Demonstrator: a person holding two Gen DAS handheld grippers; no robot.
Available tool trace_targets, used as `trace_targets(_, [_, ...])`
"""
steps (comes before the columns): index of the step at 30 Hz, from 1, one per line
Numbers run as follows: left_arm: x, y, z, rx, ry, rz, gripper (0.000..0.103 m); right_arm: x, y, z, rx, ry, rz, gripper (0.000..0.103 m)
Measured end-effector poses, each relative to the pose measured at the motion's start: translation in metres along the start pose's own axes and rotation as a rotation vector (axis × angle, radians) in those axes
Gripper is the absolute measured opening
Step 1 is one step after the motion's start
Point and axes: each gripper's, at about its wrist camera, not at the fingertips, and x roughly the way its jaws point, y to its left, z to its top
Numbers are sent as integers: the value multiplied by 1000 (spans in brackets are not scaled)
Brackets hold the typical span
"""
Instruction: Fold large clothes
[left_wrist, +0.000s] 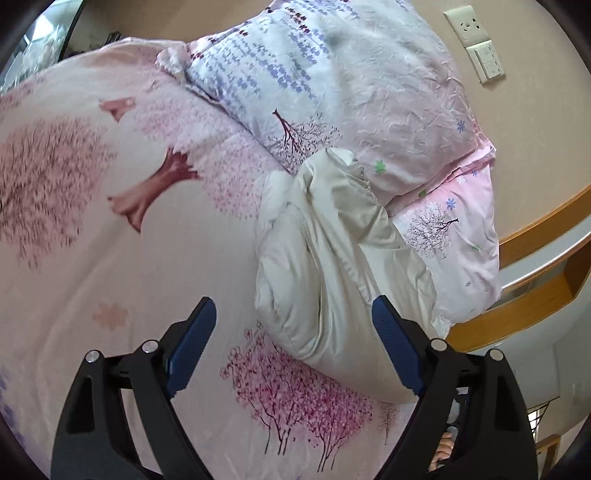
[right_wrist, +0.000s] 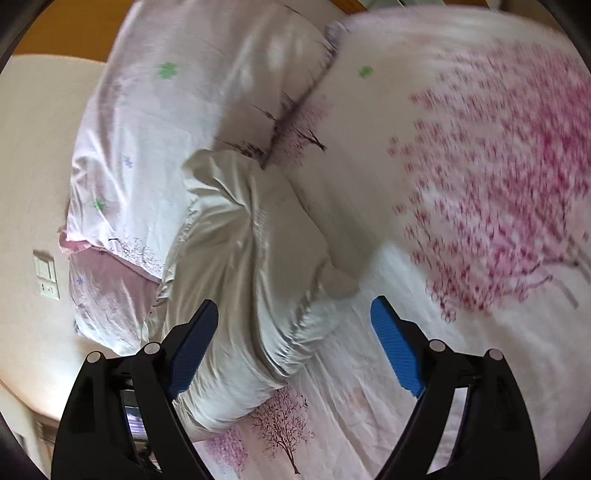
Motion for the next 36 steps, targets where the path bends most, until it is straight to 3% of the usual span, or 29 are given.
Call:
trace_targets(9, [31, -10, -18, -57, 36, -58, 86, 23, -6, -4, 112, 20, 52, 86])
trace_targets(15, [43, -19, -17, -87, -12, -22, 86, 34, -5, -6, 140, 19, 60, 79])
trace_targets(24, [62, 1, -10, -195, -28, 19, 74, 37, -4, -5, 151, -1, 81, 75])
trace_targets(27, [63, 7, -5, -213, -50, 6, 68, 38, -3, -3, 144, -8, 85, 67])
trace_targets(32, [61, 12, 2, -237, -62, -41, 41, 35, 6, -5, 83, -34, 103, 42])
trace_targets(36, [57, 5, 5, -199, -66, -64, 30, 27, 15, -6, 30, -62, 126, 32])
